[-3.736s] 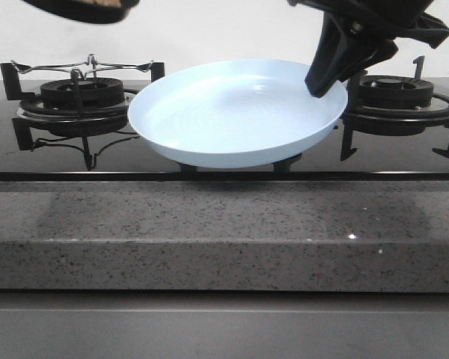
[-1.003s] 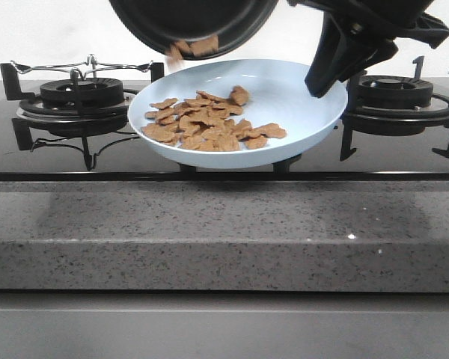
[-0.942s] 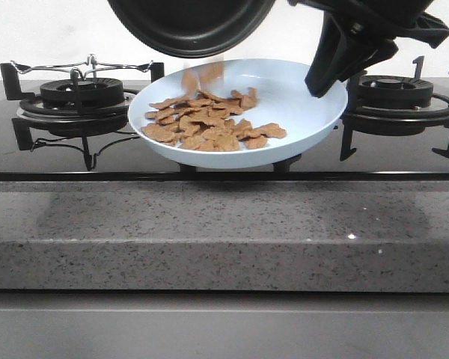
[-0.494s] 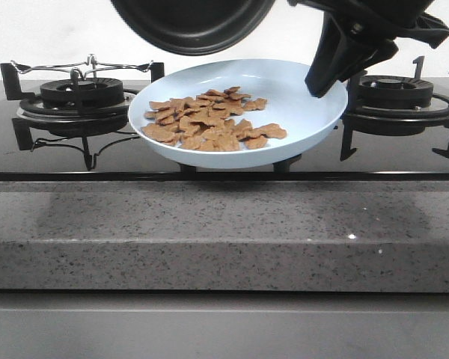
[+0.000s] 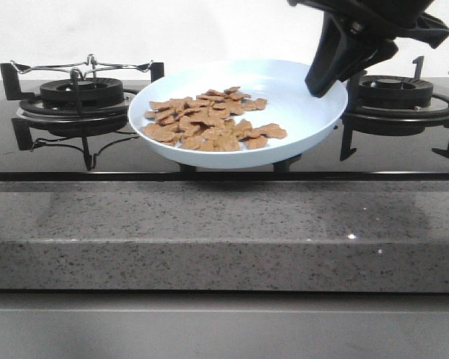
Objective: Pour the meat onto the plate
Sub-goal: 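Return the empty pan to its burner with the left gripper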
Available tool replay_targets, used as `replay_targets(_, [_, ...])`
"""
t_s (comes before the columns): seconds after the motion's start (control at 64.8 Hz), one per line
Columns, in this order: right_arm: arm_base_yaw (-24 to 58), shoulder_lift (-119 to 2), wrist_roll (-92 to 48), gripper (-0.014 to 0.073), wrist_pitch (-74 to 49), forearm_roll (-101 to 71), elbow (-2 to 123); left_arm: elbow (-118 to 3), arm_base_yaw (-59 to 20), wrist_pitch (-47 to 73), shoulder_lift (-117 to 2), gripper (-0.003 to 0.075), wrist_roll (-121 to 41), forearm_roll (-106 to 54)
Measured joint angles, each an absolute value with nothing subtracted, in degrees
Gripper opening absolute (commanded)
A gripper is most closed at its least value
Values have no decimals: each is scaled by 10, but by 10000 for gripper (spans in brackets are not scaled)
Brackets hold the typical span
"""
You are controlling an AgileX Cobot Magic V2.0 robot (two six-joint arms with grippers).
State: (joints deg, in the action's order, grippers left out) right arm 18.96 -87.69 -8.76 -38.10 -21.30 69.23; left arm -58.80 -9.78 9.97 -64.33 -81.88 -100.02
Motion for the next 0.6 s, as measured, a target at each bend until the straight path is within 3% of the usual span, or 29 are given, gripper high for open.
replay_targets(0.34, [190, -877, -88, -68, -381, -213, 692, -588, 75, 292, -753, -20, -613, -1024])
replay_targets(0.602, [190, -877, -88, -68, -381, -213, 692, -588, 141, 395, -850, -20, -550, -1016])
